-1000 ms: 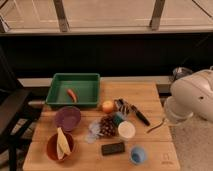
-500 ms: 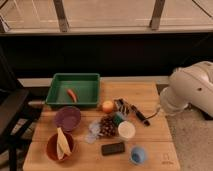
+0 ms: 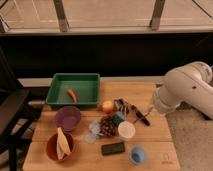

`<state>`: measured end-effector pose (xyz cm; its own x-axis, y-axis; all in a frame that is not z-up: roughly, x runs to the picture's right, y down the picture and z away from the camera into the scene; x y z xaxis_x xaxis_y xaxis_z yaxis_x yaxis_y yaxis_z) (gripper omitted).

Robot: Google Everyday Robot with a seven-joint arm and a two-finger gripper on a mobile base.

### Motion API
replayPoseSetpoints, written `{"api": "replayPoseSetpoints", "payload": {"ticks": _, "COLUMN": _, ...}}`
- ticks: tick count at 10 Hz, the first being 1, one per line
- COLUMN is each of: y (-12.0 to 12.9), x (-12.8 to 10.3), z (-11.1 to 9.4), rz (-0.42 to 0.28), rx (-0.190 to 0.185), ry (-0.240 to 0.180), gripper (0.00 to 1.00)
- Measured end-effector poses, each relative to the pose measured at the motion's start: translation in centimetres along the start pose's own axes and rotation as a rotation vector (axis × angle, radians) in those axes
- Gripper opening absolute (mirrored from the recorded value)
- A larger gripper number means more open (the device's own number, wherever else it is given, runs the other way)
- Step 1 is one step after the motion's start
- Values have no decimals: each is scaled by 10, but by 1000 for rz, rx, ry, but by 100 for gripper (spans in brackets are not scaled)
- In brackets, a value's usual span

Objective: Place fork in paper cup

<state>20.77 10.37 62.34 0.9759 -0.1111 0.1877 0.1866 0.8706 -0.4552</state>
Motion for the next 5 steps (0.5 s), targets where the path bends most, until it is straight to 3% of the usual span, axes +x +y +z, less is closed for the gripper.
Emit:
{"api": "replayPoseSetpoints", "payload": {"ticks": 4, "y": 1, "x": -29, "z": 32, "rz": -45, "rx": -53, "ry": -63, "gripper": 2}}
{"api": "replayPoseSetpoints", "payload": {"ticks": 5, "y": 1, "x": -35, "z": 45, "rz": -49, "rx": -74, "ry": -76, "gripper": 9}}
